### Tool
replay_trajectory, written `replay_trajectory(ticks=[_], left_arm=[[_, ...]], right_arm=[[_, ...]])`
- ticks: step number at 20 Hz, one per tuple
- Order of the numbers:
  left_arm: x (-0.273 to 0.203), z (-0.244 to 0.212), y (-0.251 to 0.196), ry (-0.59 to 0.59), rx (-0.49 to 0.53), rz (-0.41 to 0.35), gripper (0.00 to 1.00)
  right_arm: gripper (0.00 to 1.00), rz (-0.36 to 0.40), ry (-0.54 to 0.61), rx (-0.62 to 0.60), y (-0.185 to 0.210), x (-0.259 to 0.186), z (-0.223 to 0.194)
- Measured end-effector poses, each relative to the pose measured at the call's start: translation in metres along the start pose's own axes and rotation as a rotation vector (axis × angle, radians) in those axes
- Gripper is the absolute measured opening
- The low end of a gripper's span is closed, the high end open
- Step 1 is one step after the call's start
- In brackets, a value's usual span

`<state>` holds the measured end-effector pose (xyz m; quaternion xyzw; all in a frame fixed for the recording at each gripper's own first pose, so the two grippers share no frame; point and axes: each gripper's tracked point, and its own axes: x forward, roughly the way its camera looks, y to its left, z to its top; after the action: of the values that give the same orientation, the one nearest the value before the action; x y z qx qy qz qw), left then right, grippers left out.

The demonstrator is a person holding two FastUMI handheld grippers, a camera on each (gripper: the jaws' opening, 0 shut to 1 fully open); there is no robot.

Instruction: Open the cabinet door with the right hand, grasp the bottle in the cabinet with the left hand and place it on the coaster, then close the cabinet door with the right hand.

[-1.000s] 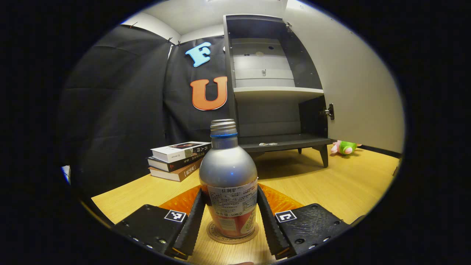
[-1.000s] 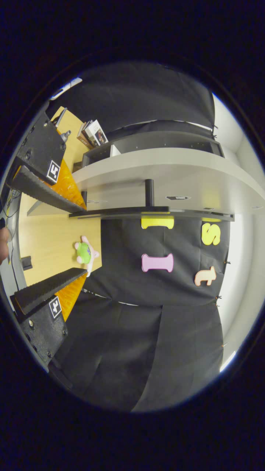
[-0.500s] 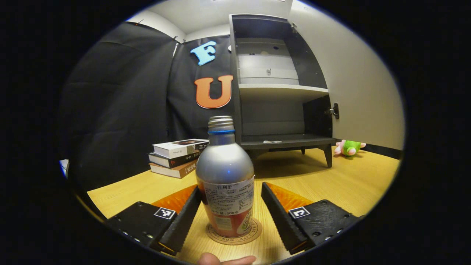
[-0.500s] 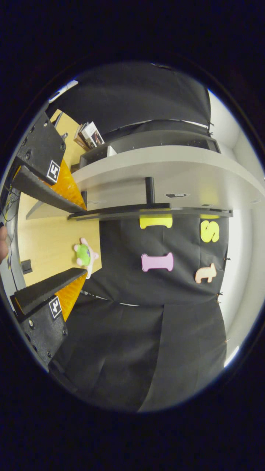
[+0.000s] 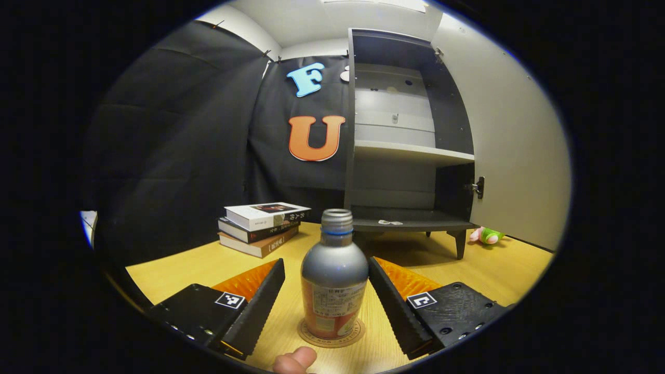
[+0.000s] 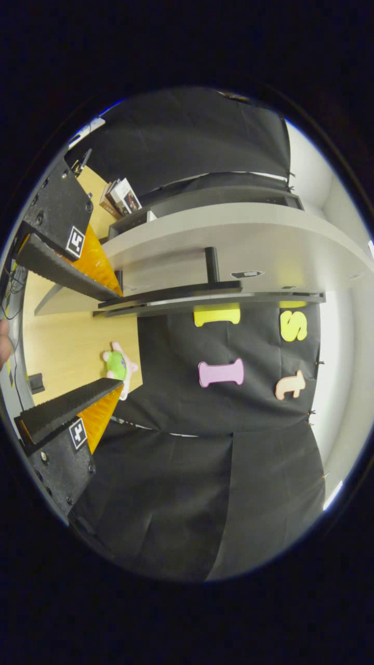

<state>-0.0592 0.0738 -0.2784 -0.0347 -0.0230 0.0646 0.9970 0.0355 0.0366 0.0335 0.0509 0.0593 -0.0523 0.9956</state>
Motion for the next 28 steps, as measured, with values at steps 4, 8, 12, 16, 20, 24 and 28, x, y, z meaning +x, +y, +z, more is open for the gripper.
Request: replay_trajectory(ticks=[4, 8, 12, 16, 20, 24, 28], left_arm=[[-0.011, 0.067, -0.001, -0.004, -0.022, -0.037, 0.95], [-0.033, 0.136, -0.043, 0.014, -0.027, -0.17, 0.95], [-0.042, 0.217, -0.084, -0.062, 0.043, -0.265, 0.95], [-0.03, 0.257, -0.125, -0.134, 0.134, -0.351, 1.0], [-0.024, 0.263, -0.133, -0.101, 0.083, -0.388, 0.96], [-0.031, 0.264, -0.112, -0.114, 0.113, -0.37, 0.96], [-0.043, 0.256, -0.074, -0.124, 0.154, -0.327, 0.96]], right_arm=[[0.97, 0.028, -0.037, 0.07, 0.002, 0.003, -0.002], [0.97, 0.078, -0.05, 0.189, 0.005, 0.006, -0.006], [0.97, 0.048, -0.103, 0.211, 0.003, 0.005, -0.003], [0.96, -0.03, -0.245, -0.043, 0.017, -0.006, 0.009], [0.97, 0.041, -0.258, -0.124, 0.052, 0.002, 0.002], [0.96, 0.107, -0.26, -0.068, 0.082, 0.005, -0.003], [0.96, 0.138, -0.272, -0.056, 0.106, 0.008, -0.004]])
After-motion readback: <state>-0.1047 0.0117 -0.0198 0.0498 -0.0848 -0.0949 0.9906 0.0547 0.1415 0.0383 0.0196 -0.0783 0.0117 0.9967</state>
